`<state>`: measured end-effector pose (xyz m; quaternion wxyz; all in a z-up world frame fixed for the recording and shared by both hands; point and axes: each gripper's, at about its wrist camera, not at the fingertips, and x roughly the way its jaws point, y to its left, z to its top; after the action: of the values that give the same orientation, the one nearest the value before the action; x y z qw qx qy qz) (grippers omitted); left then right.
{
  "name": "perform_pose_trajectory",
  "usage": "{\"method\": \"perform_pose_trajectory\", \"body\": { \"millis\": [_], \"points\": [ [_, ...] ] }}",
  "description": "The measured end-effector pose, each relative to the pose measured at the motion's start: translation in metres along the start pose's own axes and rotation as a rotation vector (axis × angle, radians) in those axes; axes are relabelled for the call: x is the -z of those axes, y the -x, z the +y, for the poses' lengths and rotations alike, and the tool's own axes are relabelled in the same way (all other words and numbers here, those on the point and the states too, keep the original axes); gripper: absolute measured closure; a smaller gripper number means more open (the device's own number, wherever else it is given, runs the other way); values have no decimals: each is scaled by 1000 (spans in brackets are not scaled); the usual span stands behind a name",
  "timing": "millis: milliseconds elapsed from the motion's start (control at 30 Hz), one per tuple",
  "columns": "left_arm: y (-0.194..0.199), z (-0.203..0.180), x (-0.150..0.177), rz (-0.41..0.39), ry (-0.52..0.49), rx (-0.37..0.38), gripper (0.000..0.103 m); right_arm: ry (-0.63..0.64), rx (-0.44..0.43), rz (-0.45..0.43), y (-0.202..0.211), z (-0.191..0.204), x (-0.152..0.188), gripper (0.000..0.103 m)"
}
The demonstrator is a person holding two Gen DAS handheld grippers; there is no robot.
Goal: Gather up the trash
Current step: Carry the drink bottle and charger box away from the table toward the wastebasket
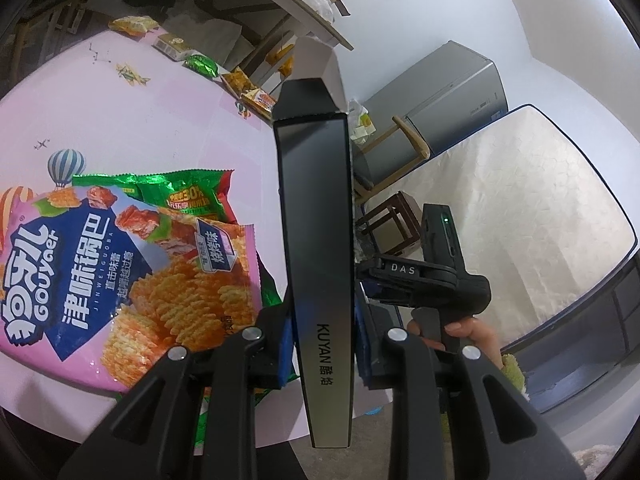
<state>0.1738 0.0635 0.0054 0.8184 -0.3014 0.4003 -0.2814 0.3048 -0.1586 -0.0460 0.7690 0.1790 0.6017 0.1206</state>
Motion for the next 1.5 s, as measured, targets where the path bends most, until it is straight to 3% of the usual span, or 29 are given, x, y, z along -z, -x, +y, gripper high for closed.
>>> {"method": "perform_pose_trajectory", "body": {
  "millis": [367, 1500],
  "points": [
    [2, 1, 2, -6, 10, -31, 80, -20, -25, 18, -4, -2, 6, 41],
    [9, 3, 1, -30, 3, -13, 80, -104, -148, -103, 37, -11, 22, 42]
  ]
}}
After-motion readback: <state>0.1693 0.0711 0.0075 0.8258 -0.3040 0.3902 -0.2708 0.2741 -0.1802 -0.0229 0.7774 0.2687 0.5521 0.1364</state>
